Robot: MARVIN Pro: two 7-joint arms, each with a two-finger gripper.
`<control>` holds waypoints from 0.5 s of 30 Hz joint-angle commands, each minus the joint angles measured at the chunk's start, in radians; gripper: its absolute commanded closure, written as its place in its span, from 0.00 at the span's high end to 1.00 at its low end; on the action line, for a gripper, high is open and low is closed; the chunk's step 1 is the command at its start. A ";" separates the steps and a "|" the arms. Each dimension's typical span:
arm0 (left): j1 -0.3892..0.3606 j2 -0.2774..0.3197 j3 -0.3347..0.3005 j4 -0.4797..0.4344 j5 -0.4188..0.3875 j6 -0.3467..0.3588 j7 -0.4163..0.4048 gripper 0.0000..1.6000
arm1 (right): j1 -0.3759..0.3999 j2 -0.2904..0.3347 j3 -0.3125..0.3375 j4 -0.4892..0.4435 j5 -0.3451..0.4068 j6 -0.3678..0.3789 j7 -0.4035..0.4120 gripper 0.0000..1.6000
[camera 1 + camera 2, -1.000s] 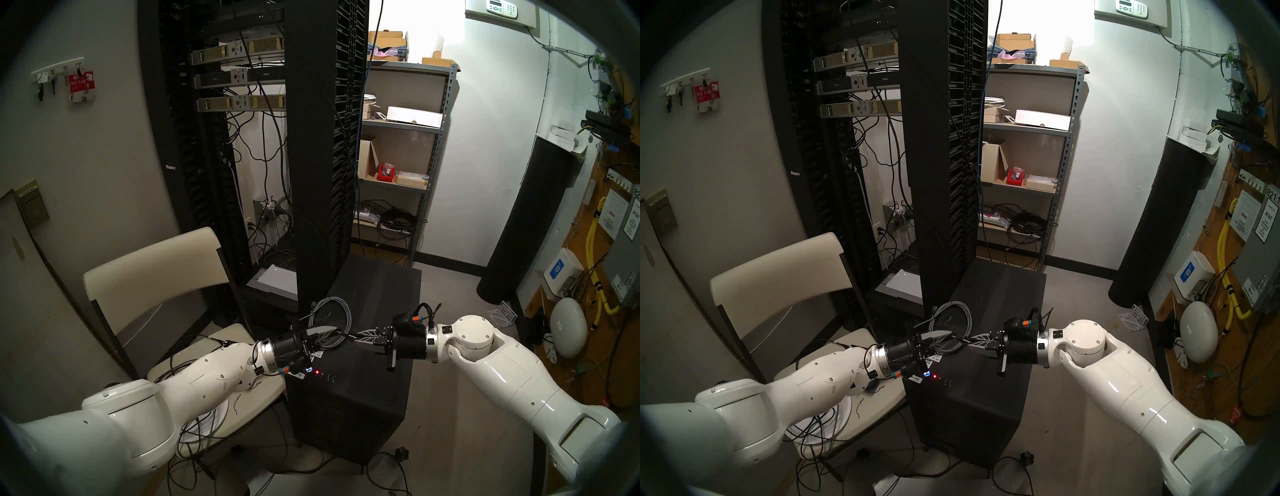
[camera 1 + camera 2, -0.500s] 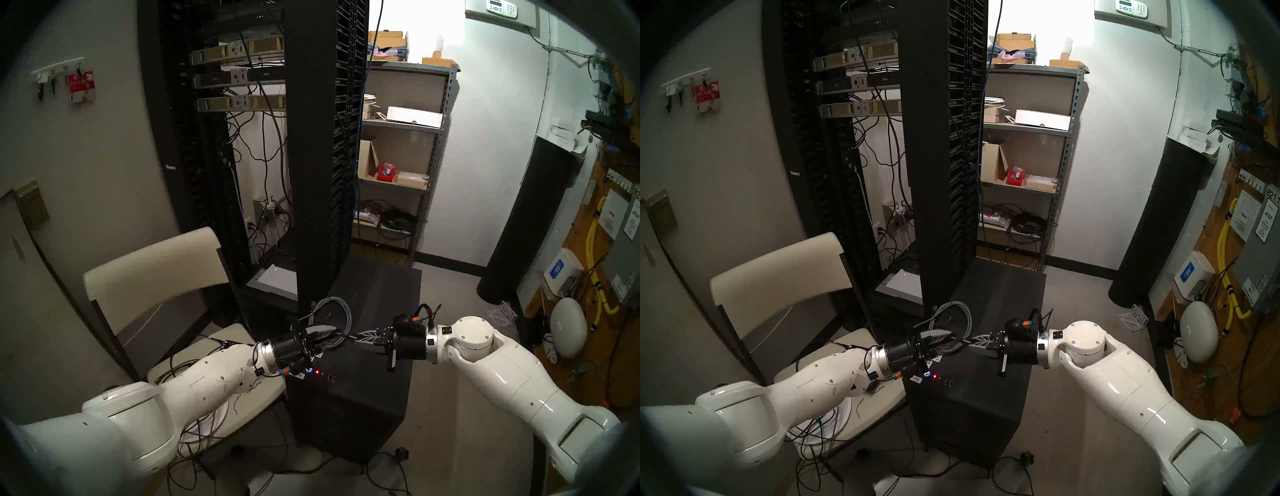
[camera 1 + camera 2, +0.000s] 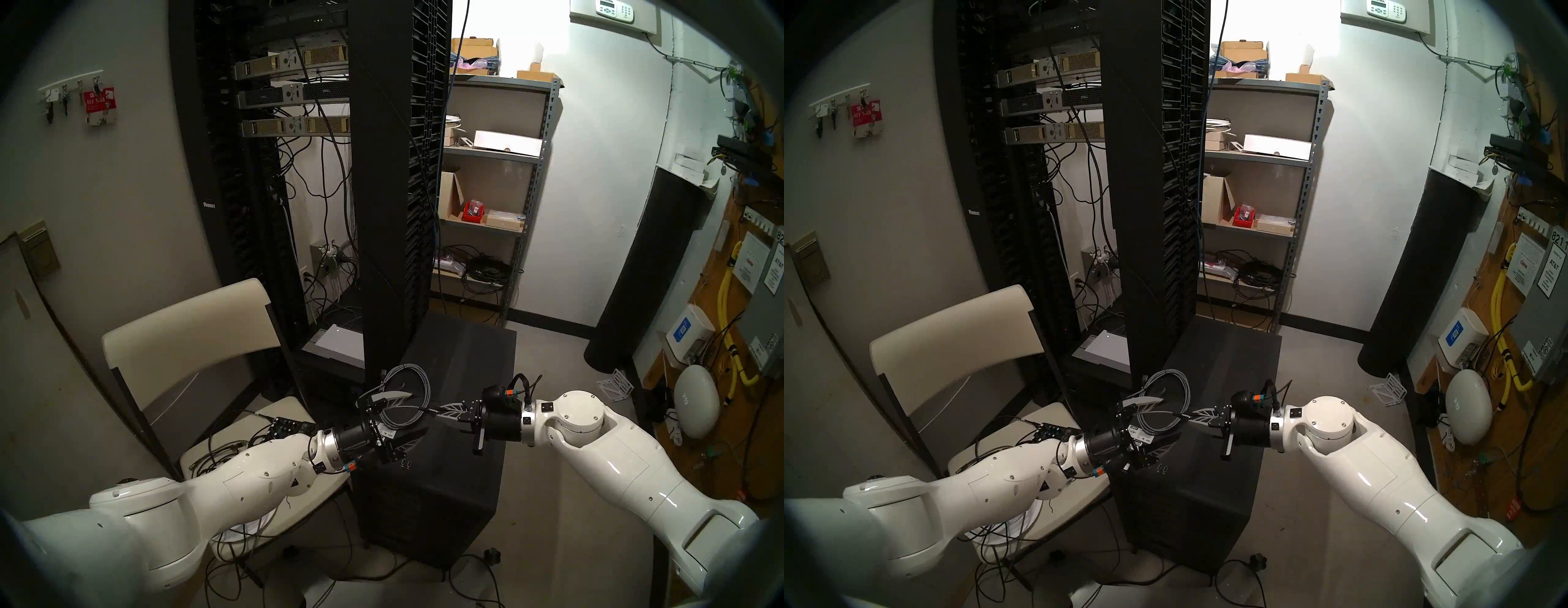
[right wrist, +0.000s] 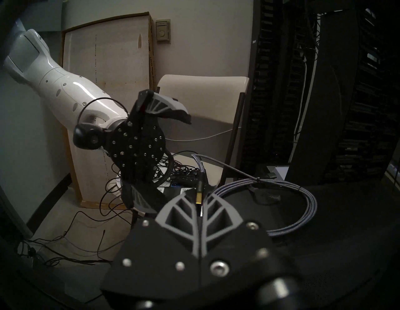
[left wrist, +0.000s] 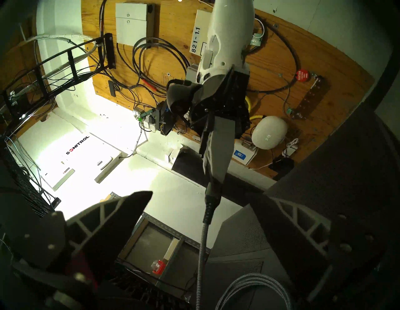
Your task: Insert the cable into the workstation's USB slot
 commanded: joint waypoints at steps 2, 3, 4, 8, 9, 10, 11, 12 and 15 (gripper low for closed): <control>0.028 0.057 -0.019 -0.059 -0.160 0.001 -0.014 1.00 | -0.001 -0.003 0.003 -0.010 -0.018 -0.031 -0.015 0.00; 0.041 0.063 -0.022 -0.065 -0.202 0.001 -0.018 1.00 | -0.001 -0.003 -0.001 -0.010 -0.030 -0.034 -0.016 0.00; 0.043 0.071 -0.020 -0.076 -0.217 0.001 -0.025 0.96 | -0.003 -0.005 0.000 -0.009 -0.031 -0.037 -0.017 0.00; 0.066 0.080 -0.019 -0.091 -0.278 0.001 -0.041 0.85 | -0.006 -0.008 0.000 -0.008 -0.041 -0.038 -0.018 0.00; 0.072 0.079 -0.017 -0.093 -0.293 0.001 -0.046 0.85 | -0.006 -0.009 0.000 -0.007 -0.044 -0.038 -0.018 0.00; 0.076 0.081 -0.016 -0.099 -0.305 0.001 -0.049 0.84 | -0.006 -0.009 0.000 -0.008 -0.046 -0.038 -0.019 0.00; 0.076 0.081 -0.016 -0.099 -0.305 0.001 -0.049 0.84 | -0.006 -0.009 0.000 -0.008 -0.046 -0.038 -0.019 0.00; 0.082 0.081 -0.015 -0.102 -0.322 0.001 -0.054 0.84 | -0.006 -0.010 0.000 -0.007 -0.049 -0.038 -0.020 0.00; 0.093 0.087 -0.013 -0.118 -0.360 0.001 -0.069 0.77 | -0.006 -0.011 0.002 -0.007 -0.057 -0.039 -0.022 0.00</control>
